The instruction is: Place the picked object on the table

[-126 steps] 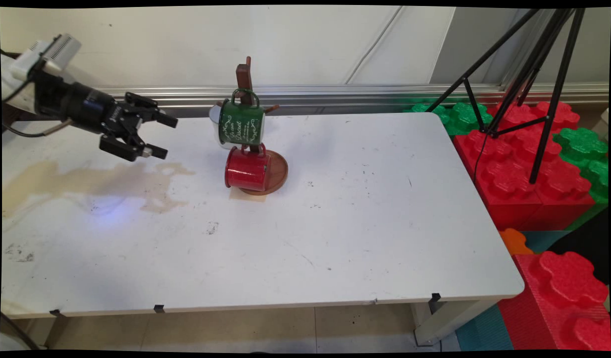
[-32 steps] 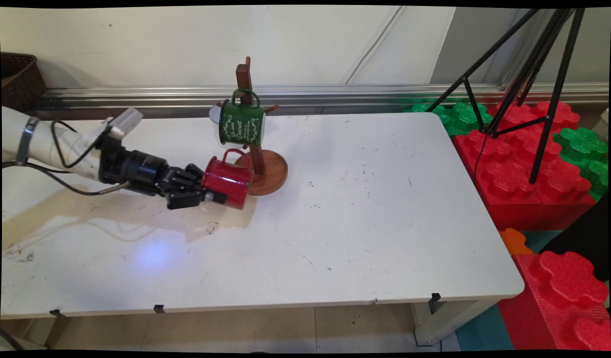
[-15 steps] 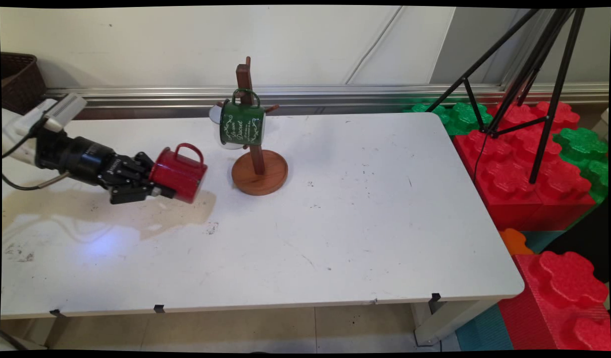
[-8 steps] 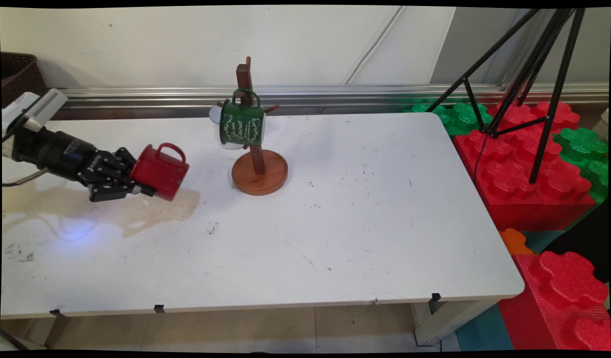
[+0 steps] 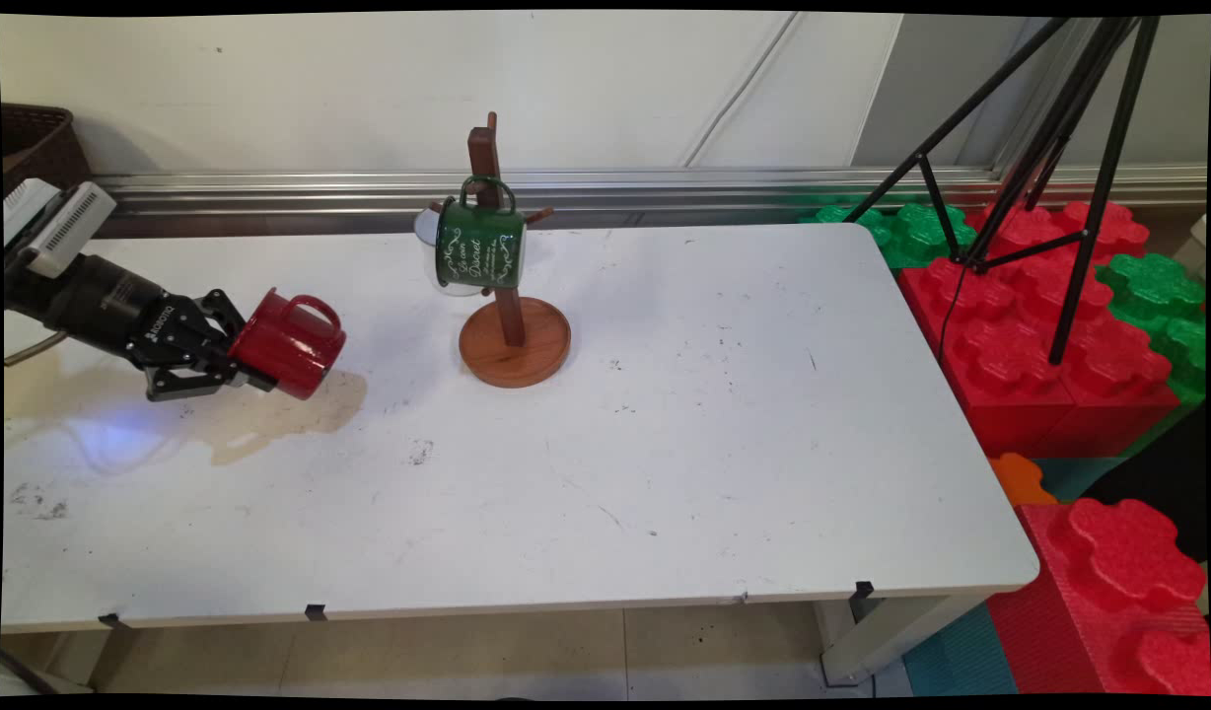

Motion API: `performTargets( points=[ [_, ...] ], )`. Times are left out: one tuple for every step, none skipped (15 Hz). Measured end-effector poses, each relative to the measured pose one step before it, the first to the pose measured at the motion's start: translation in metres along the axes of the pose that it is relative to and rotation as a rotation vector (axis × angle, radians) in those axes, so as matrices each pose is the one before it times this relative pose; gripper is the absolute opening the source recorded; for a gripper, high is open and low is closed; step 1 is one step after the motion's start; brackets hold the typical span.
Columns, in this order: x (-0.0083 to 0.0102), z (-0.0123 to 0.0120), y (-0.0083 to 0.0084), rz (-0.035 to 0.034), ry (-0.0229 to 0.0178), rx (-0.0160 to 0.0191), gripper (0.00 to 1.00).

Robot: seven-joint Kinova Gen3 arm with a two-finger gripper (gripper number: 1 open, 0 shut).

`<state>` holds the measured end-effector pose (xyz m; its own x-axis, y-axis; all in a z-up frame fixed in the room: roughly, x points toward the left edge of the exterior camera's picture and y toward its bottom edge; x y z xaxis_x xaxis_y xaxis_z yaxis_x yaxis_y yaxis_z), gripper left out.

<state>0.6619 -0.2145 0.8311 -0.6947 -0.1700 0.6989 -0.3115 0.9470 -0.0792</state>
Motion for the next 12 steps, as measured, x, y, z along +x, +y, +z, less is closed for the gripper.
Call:
performTargets(
  points=[
    [-0.00092, -0.00188, -0.00005, 0.01378, -0.02117, 0.00423, 0.00],
    [-0.00075, -0.00129, -0.00011, 0.01083, -0.01712, 0.00359, 0.00],
    [-0.00053, -0.00072, 0.00000, 0.00711, -0.01119, 0.00247, 0.00],
    [-0.00065, -0.00075, -0.00022, 0.01083, -0.01600, 0.00361, 0.00],
    [-0.00032, -0.00019, -0.00039, 0.00713, -0.01048, 0.00271, 0.00],
    [-0.00048, -0.00015, -0.00029, 0.01056, -0.01560, 0.00423, 0.00],
    [-0.00037, 0.00011, -0.00005, 0.00663, -0.01049, 0.00239, 0.00],
    [-0.00052, 0.00044, -0.00003, 0.00929, -0.01514, 0.00240, 0.00],
    [-0.00046, 0.00087, 0.00024, 0.01110, -0.01711, 0.00103, 0.00],
    [-0.00019, 0.00105, 0.00096, 0.01196, -0.01494, -0.00189, 0.00],
    [0.00006, 0.00103, 0.00100, 0.01036, -0.01233, -0.00223, 0.00],
    [0.00003, 0.00067, 0.00094, 0.00645, -0.00757, -0.00151, 0.00]
  ],
)
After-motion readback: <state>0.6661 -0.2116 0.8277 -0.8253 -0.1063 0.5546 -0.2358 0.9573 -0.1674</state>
